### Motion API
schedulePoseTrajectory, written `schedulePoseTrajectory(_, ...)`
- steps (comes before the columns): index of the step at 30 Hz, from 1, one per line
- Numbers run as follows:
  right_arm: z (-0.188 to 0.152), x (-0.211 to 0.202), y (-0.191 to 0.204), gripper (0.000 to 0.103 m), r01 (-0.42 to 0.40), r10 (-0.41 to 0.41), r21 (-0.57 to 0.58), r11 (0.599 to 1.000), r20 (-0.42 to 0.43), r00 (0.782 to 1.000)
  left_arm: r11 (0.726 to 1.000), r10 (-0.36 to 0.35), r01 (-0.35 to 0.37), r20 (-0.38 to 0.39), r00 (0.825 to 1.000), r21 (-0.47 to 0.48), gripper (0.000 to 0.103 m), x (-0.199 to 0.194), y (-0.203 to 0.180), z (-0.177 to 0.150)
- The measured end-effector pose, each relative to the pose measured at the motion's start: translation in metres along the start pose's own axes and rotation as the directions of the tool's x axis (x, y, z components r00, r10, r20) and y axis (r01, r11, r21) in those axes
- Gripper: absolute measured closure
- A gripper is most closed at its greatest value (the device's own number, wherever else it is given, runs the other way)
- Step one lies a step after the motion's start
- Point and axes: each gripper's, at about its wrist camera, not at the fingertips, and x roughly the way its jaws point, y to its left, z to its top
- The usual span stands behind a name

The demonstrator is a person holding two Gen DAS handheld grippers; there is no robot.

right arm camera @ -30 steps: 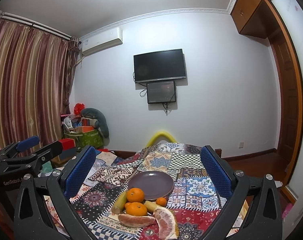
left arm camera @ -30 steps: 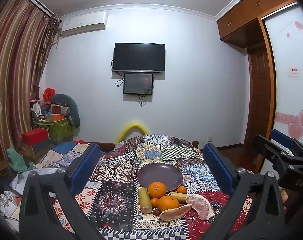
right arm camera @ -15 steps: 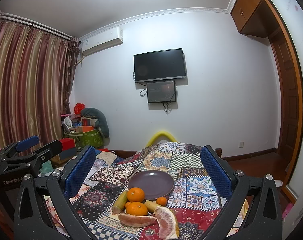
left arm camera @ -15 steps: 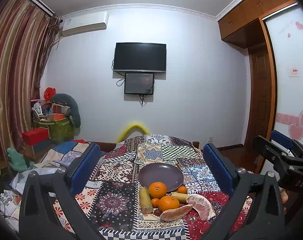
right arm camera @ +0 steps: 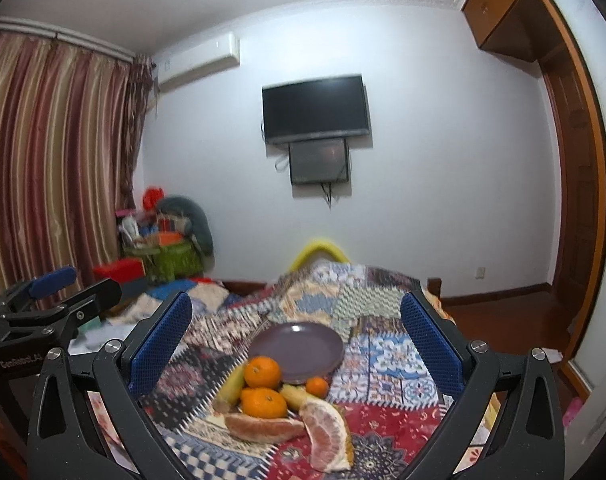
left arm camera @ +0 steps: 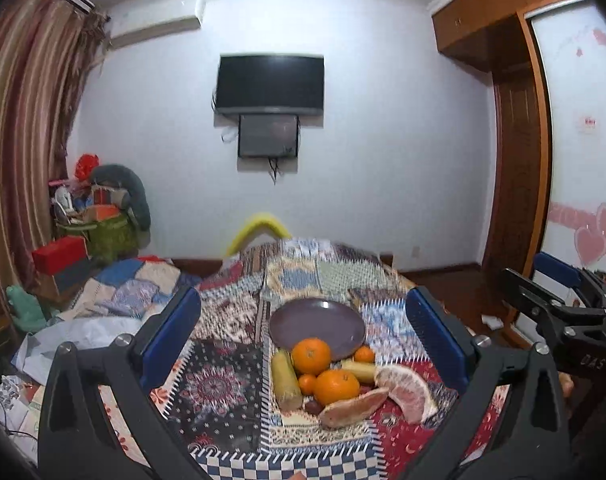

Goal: Organize fruits
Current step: 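Grasp the pink pomelo wedge with the right tool while the left tool approaches the large orange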

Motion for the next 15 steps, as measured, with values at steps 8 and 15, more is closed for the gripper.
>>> schedulePoseTrajectory(8, -0.041, 0.061, -0.027, 0.0, -0.018, 0.017, -0.005, 1.0, -0.211, 0.977, 0.999, 0.006, 0.0, -0.18, 0.984, 0.033, 0.0, 0.071, 0.01, -0.032)
schedulePoseTrajectory(15, -0.07, 0.102, -0.048, 0.018, -0.015, 0.019, 0.015, 1.0, -0.354, 0.935, 0.999, 0.004, 0.009, -0.337, 0.942, 0.037, 0.018, 0.131, 0.016, -0.067)
